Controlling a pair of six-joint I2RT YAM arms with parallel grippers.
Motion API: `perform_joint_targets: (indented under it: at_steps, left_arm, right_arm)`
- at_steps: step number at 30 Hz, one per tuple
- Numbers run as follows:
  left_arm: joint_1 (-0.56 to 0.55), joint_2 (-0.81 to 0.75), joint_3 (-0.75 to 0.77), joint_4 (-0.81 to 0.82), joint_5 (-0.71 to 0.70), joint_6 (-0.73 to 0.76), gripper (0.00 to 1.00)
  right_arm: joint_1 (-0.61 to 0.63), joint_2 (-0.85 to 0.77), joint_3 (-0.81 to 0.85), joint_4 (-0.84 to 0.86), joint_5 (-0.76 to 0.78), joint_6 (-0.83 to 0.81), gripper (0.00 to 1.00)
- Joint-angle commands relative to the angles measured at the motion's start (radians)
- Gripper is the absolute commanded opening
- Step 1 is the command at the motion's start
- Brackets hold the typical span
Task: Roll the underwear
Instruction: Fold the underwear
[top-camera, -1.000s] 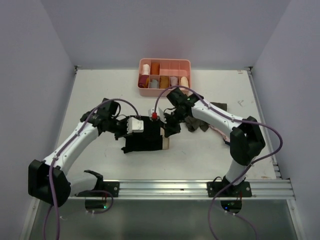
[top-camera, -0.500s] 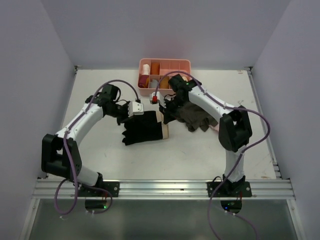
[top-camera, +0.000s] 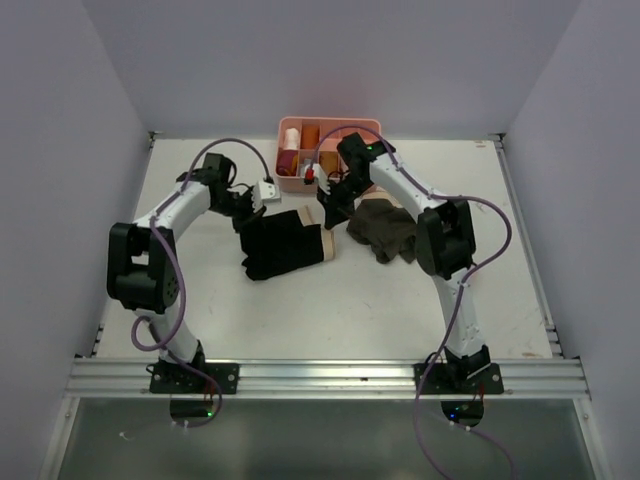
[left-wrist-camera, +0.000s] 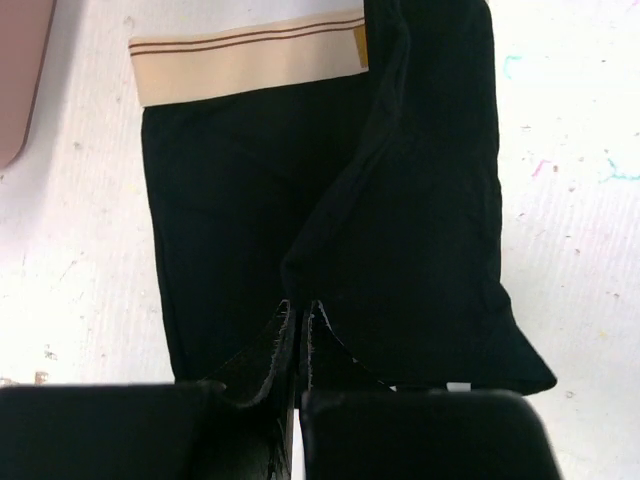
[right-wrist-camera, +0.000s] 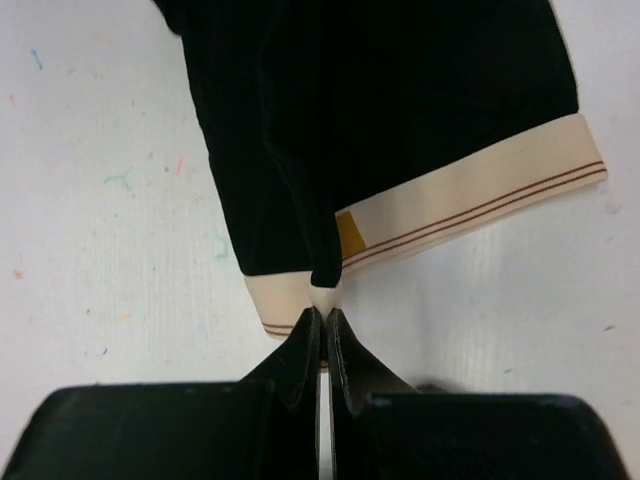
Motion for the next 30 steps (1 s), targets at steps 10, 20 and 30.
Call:
perform_joint_targets:
  at_steps: [10,20,30]
  left_arm:
    - [0.102,0.040,0.010,0.064,0.082,-0.027,0.00]
    - [0.147,0.014,-0.094,0.064,0.038,-0.107,0.00]
    - [0.211,0.044,-0.156,0.086,-0.045,-0.271,0.00]
  right_arm:
    - [0.004,0.064,0.231,0.108,-0.001,0.116,0.00]
    - [0.056,0.148,0.240,0.355,0.170,0.352,0.20]
    - [0.069,0.083,0.295,0.446,0.410,0.593,0.66]
